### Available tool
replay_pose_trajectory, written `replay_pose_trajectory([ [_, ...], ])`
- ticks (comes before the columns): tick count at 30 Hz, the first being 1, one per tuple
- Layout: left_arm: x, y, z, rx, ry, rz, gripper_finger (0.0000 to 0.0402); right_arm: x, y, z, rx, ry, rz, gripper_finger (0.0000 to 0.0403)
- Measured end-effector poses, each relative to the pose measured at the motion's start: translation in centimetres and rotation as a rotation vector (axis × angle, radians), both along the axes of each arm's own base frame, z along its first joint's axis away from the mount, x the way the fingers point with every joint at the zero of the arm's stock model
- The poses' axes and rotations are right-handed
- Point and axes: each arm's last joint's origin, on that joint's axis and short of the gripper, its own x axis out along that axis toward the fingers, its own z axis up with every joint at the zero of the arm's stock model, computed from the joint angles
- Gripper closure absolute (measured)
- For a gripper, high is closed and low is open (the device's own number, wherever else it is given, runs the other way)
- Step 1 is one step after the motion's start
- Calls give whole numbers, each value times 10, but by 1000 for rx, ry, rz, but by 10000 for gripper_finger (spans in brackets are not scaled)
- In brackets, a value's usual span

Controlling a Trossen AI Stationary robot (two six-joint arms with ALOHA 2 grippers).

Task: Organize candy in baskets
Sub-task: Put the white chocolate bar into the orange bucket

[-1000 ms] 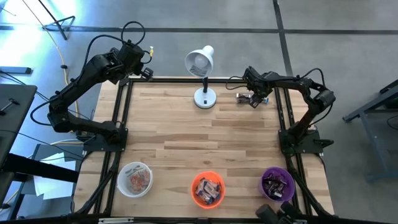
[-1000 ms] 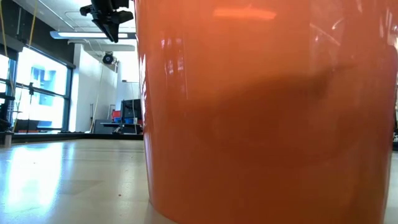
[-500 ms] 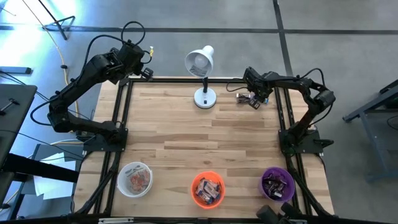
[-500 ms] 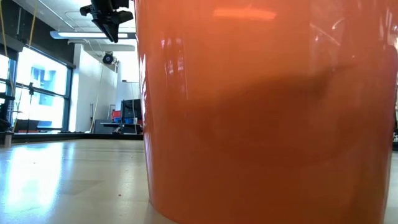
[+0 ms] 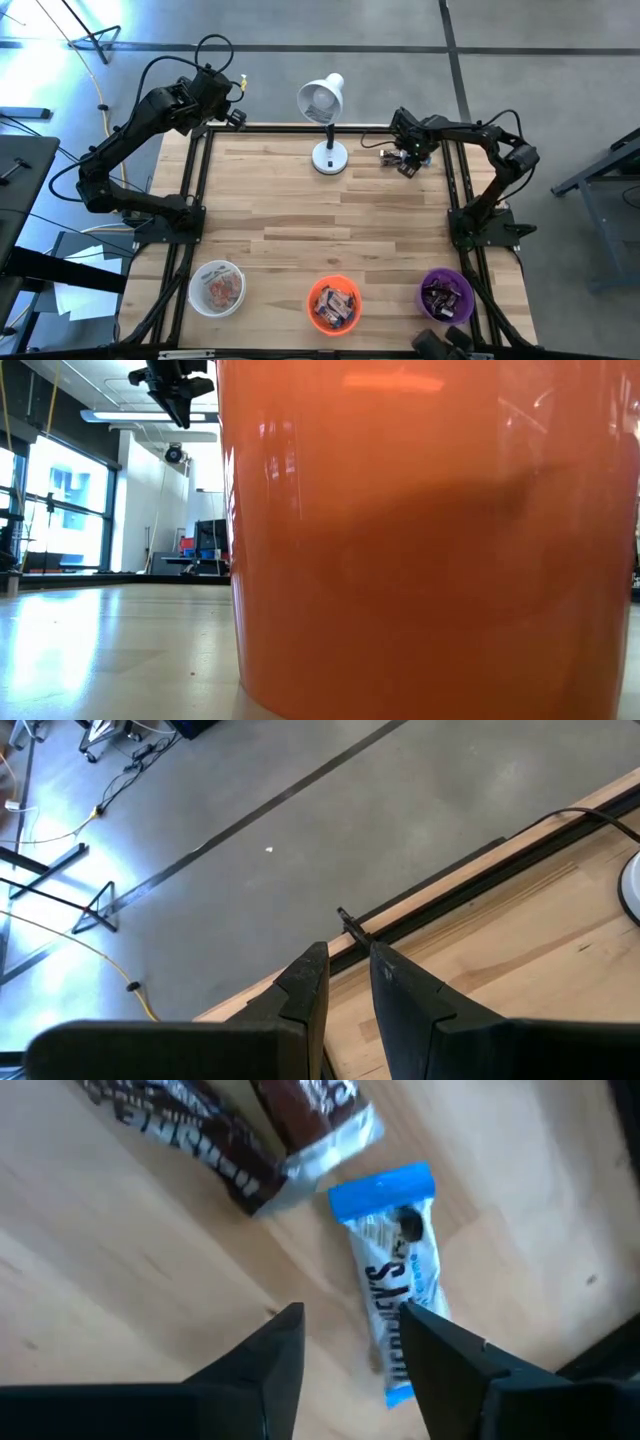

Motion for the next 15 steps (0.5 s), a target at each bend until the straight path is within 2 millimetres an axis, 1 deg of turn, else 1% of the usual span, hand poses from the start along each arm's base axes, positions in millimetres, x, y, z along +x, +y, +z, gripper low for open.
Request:
replay_pose_trajectory([
  [8,0,0,0,0,-2,2,337,5,-7,-8,-46,16,66,240],
  [15,0,0,0,-7,-9,-5,337,11,-10,-14,-82,27,77,240],
])
